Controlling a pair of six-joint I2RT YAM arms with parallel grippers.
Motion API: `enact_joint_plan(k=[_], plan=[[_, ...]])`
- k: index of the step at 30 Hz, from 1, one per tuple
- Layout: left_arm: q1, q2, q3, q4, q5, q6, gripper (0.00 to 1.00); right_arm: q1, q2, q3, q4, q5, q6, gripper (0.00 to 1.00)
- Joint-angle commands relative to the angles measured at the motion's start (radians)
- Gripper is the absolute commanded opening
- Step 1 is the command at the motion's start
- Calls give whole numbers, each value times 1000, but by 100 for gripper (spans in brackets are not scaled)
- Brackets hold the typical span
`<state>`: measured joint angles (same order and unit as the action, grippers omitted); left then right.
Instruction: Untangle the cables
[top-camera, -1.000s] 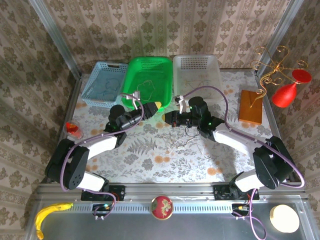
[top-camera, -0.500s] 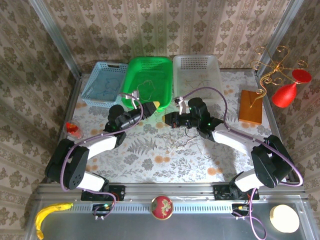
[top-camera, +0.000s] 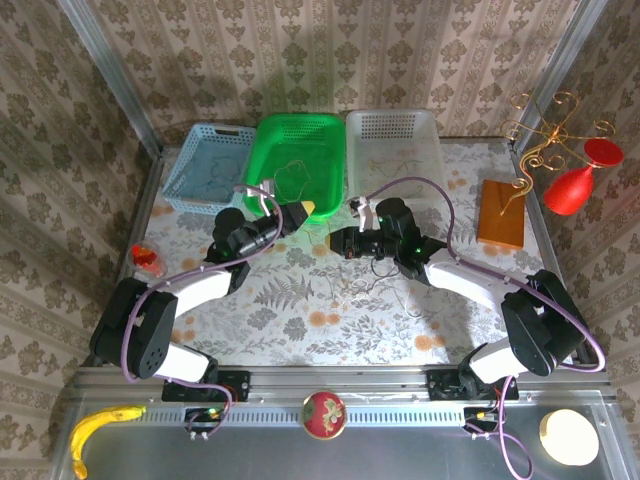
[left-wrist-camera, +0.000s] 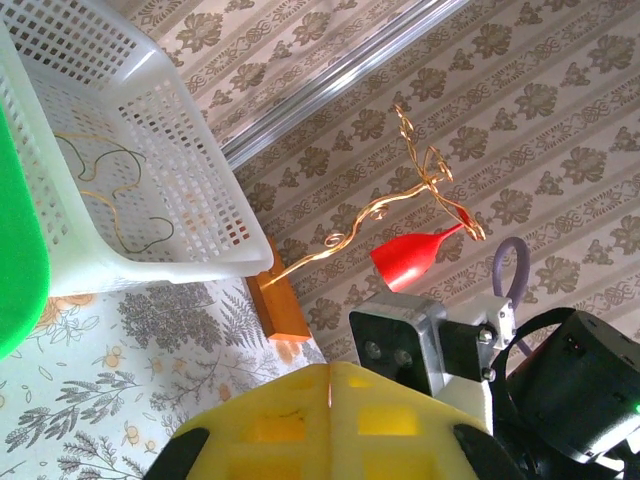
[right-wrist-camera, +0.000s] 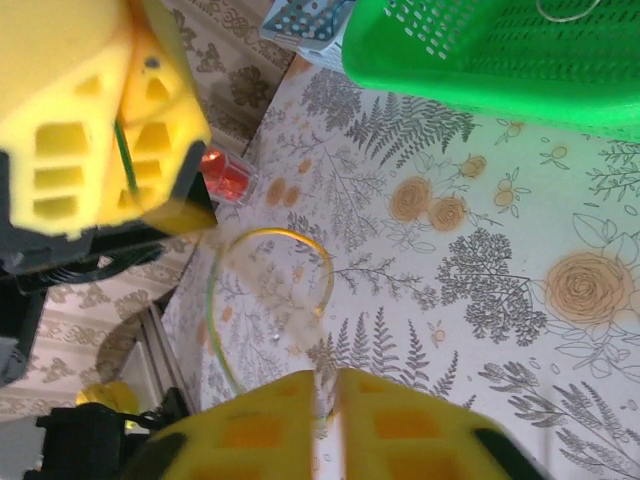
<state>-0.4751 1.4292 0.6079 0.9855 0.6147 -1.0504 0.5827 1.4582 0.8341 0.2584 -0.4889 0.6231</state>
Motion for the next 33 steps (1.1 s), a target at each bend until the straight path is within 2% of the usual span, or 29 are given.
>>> enact_joint_plan(k=[1, 4, 8, 14, 20, 23, 27, 33], plan=[[11, -41, 45, -10, 22, 39, 0, 3, 5, -19, -11, 28, -11, 31], [11, -60, 63, -49, 22, 59, 0, 3, 0, -29, -3, 28, -7, 42], [13, -79, 78, -91, 22, 86, 0, 1, -30, -38, -10, 32, -8, 49], [14, -88, 92, -84, 52, 71, 0, -57, -114, -94, 1, 38, 9, 50], [42, -84, 93, 25, 44, -16, 0, -152, -138, -154, 130, -13, 104, 50], [41, -62, 92, 140, 35, -100, 0, -162, -120, -142, 194, -26, 144, 52], [36, -18, 103, 290, -35, -217, 0, -162, -75, -110, 308, -55, 221, 52], [26, -13, 165, 278, -57, -202, 0, -144, 23, -105, 512, -77, 362, 52]])
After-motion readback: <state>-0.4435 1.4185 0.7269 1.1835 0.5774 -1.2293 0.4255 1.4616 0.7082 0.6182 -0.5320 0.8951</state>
